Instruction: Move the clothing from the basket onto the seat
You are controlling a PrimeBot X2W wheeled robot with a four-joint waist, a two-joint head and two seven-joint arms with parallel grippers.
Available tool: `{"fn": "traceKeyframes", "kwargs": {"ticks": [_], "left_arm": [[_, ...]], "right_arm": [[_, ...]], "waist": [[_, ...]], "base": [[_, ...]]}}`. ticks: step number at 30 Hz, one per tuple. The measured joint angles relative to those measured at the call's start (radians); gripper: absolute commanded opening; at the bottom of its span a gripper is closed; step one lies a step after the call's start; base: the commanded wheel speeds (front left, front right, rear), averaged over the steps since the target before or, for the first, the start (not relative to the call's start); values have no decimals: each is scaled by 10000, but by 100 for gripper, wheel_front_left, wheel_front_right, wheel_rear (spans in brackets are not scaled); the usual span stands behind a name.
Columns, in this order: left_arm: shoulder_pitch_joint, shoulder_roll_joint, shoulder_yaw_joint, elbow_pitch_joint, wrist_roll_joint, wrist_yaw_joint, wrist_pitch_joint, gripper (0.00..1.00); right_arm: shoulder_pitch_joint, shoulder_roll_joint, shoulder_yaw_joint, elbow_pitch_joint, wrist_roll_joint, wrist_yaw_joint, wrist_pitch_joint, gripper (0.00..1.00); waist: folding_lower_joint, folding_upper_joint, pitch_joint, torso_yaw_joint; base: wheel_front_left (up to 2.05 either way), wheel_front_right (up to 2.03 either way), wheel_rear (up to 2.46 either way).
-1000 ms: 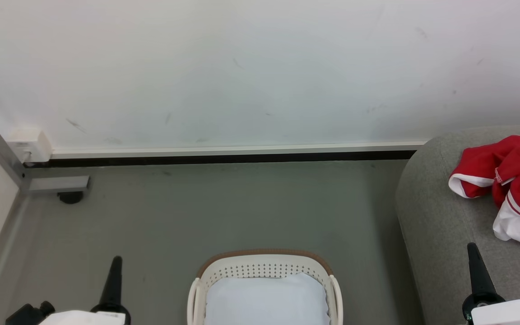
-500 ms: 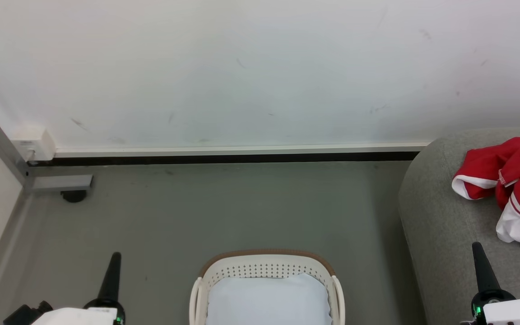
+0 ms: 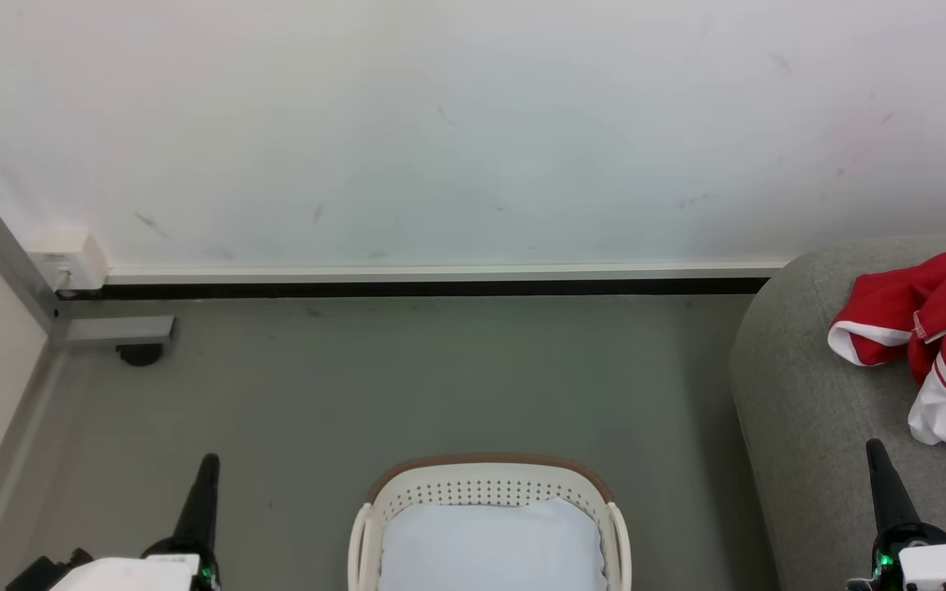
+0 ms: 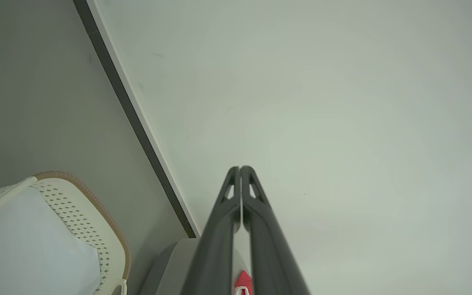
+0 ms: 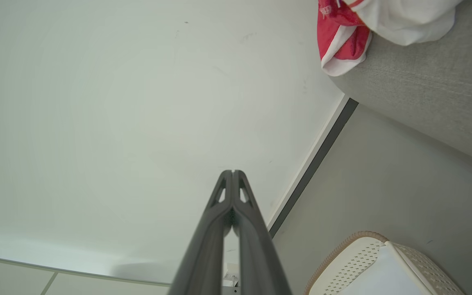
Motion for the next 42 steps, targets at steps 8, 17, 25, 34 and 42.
{"fn": "traceKeyframes", "kwargs": {"ticks": [8,17,25,34,42], "left_arm": [[-75,2,42,-6,-610,0,148,0],[-108,10,86,-12,-1266,0,351,0],[-140,13,121,-17,-1779,0,476,0],[-186,19,161,-23,-2345,0,619,0],[-189,21,163,-25,-2351,0,621,0]], "right_arm": [[-24,4,-130,-4,554,0,150,0],[-48,10,-261,-8,1129,0,351,0],[-57,17,-362,-12,1636,0,499,0],[-64,25,-495,-15,2173,0,667,0],[-67,36,-522,-15,2178,0,696,0]], "waist": [[0,0,-5,50],[0,0,-11,106],[0,0,-16,156],[0,0,-22,211],[0,0,-22,212]], "base": [[0,0,0],[0,0,0],[0,0,0],[0,0,0],[0,0,0]]}}
